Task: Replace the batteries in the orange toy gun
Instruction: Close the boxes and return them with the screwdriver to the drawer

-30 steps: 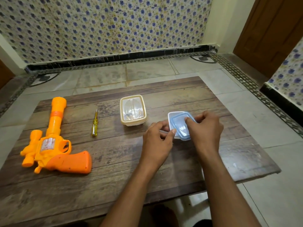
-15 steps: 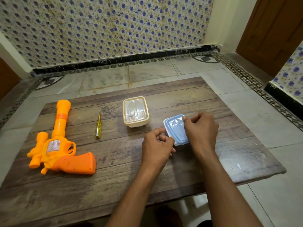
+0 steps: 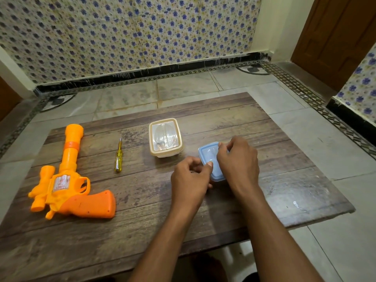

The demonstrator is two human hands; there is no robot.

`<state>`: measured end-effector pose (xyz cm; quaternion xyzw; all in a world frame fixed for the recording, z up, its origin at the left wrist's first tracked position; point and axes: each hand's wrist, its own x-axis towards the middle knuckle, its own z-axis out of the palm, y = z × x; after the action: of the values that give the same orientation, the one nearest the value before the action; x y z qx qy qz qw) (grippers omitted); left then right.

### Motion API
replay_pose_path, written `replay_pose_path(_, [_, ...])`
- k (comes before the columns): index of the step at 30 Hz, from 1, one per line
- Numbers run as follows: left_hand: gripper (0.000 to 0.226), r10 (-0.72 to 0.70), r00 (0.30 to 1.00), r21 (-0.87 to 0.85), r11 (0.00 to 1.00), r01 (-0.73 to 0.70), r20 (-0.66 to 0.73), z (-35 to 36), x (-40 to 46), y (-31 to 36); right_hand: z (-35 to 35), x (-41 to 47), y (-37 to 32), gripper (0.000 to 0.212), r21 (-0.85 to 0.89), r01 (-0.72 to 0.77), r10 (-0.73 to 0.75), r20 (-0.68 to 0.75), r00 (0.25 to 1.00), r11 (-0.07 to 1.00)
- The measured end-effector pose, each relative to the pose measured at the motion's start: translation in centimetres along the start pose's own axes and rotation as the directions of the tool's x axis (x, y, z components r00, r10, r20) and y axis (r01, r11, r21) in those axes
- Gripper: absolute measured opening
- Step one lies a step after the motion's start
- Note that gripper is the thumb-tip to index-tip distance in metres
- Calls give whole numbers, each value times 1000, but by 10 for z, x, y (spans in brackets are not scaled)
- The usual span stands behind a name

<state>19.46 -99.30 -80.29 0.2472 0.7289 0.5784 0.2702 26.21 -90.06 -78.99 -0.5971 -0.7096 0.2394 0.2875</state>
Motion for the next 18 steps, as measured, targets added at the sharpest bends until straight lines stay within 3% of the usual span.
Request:
replay_pose_path(7, [15,44,999,87,995,-42,-13,-6,-1,-1,1,-4,1,31,139,51,-61,65,996,989])
replay_pose_path(11, [22,14,997,40,999,-11,-73,-19,-3,7,1,-12,-5,34,148,123,-139,101,985,981])
replay_pose_path(18, [18,116,985,193,977,-90,-126,-49,-4,6,9,-37,-30,34,156,251,-273,136,952,955])
